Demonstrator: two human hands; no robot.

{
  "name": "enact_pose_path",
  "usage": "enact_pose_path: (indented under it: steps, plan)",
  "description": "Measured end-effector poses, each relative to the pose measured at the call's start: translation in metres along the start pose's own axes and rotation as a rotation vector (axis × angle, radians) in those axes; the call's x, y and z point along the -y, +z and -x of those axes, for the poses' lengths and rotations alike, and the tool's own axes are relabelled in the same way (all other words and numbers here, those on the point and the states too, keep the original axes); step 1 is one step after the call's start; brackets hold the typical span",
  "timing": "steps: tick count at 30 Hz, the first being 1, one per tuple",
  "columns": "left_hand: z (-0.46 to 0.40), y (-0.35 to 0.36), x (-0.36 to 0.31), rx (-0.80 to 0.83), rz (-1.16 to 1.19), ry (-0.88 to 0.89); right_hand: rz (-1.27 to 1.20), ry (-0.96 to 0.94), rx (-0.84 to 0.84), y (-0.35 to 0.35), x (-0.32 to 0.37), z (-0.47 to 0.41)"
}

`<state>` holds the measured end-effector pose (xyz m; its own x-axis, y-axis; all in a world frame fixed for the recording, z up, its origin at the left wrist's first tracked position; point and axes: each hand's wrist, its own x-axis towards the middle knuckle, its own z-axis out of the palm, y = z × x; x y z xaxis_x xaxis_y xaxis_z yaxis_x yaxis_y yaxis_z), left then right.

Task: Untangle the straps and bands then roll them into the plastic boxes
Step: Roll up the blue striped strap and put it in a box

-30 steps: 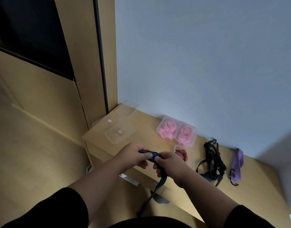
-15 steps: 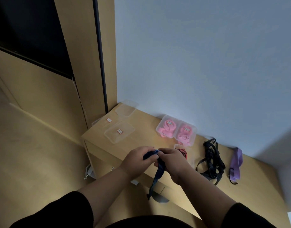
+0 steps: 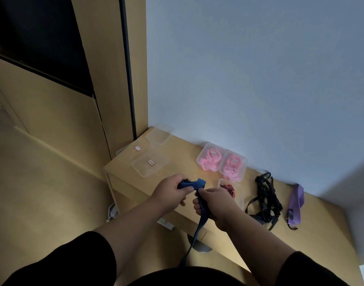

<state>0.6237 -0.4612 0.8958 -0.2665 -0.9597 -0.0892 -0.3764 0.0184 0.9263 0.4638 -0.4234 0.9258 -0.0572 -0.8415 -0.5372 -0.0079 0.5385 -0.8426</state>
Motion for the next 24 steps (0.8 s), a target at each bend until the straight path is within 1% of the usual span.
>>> enact_pose_path:
  steps: [5,8,10,11,13,14,17,19,21,24]
  plan:
    - [-0.0019,-0.0023,0.0024,-0.051,-0.243,0.199,-0.113,0.051,0.064,0.0018,0.0052,0.0015]
    - [-0.0021,-0.0043,0.0059,-0.041,-0.366,0.3,-0.169,0.08,0.088,0.0018,0.0048,0.0033]
    - [-0.0028,-0.0041,0.0051,-0.025,-0.409,0.337,-0.15,0.064,0.065,0.0017,0.0026,0.0026]
    - [-0.0028,-0.0033,0.0041,-0.016,-0.404,0.326,-0.144,0.049,0.059,0.0017,0.0023,0.0027]
    - [-0.0021,-0.0016,0.0036,0.016,-0.343,0.246,-0.149,0.006,0.057,0.0009,0.0025,0.0022]
    - [-0.0013,-0.0017,0.0042,0.048,-0.265,0.169,-0.149,-0.019,0.053,-0.0003,0.0027,0.0016]
    - [0.0026,-0.0058,0.0061,0.239,0.117,-0.064,-0.138,-0.059,0.035,-0.0039,0.0042,0.001]
    - [0.0055,-0.0085,0.005,0.307,0.319,-0.147,-0.107,-0.066,0.038,-0.0051,0.0042,0.0012]
    - [0.006,-0.0084,0.0017,0.269,0.36,-0.162,-0.082,-0.064,0.051,-0.0041,0.0044,0.0022]
    - [0.0021,-0.006,0.0008,0.18,0.251,-0.117,-0.039,-0.029,0.04,-0.0036,0.0024,0.0008]
